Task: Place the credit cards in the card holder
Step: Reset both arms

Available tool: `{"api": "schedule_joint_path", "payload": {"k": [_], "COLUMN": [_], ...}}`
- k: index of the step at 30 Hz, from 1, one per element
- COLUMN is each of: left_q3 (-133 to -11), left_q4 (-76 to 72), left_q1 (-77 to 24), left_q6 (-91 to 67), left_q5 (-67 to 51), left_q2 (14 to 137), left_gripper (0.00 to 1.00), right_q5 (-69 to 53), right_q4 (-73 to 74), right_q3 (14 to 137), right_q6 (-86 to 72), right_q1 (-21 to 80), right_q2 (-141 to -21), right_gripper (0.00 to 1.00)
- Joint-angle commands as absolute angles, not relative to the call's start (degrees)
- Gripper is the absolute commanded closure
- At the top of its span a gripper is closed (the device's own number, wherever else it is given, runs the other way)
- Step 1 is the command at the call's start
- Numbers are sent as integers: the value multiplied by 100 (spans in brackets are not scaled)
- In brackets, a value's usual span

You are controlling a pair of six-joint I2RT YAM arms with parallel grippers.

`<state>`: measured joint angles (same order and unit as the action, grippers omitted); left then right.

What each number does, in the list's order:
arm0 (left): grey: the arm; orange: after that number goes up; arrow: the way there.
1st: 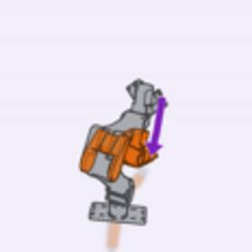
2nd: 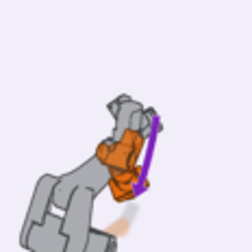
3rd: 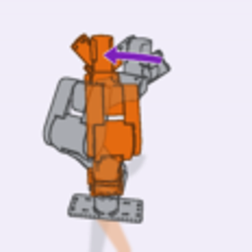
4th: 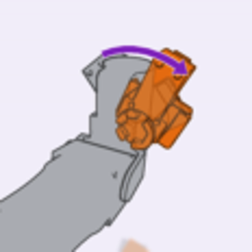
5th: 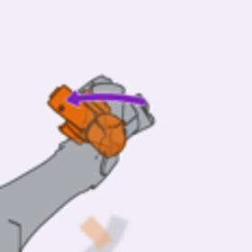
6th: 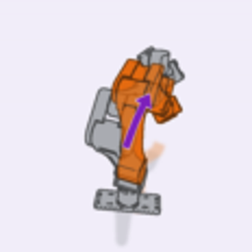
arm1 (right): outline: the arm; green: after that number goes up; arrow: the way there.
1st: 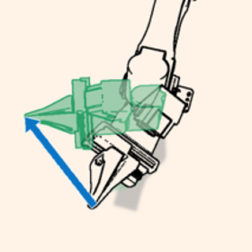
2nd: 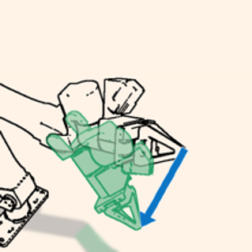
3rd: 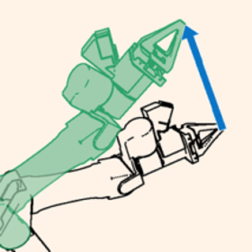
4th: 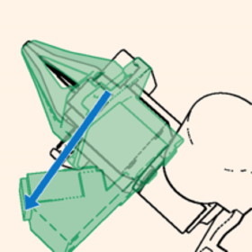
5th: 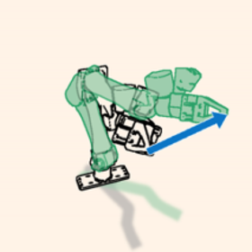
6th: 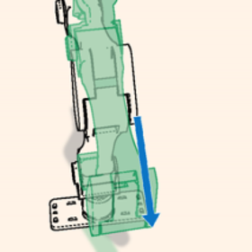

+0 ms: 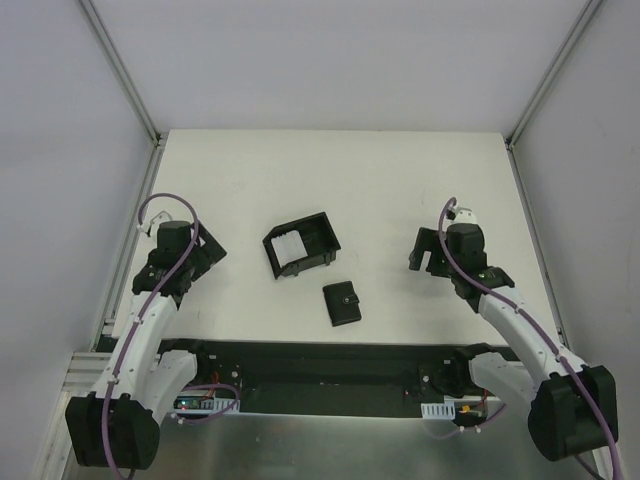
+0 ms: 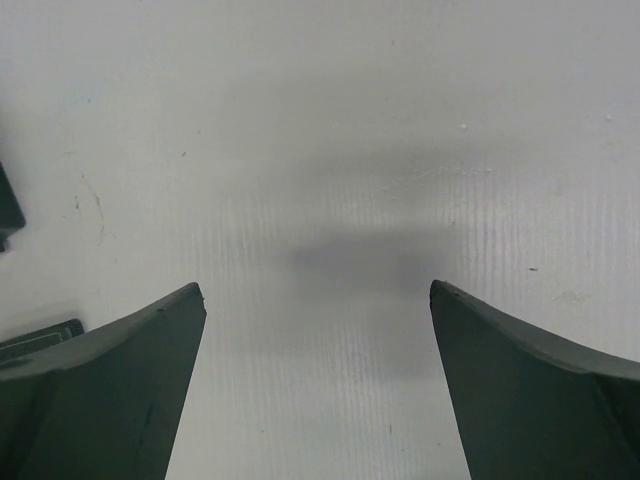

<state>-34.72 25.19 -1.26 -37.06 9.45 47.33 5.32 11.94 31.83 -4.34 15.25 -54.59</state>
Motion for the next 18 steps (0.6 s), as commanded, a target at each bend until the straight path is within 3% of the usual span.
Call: {"api": "schedule_joint_path", "payload": {"k": [1, 18], "left_q3": [-3366, -3164], "left_q4": [2461, 2294], "left_q1": [-193, -185], "left_q6": [-3814, -3823], "left_q5": [1099, 1107], "left_q2": [4649, 4386], "left_gripper": [1, 1], "right_q5": [554, 519], "right_q4": [879, 589], "right_q3": [3410, 3129], "right_q6": [-220, 431], "right_q1": [1696, 1714], "right_q2": [-5581, -5247], "right_gripper": [4, 4]}}
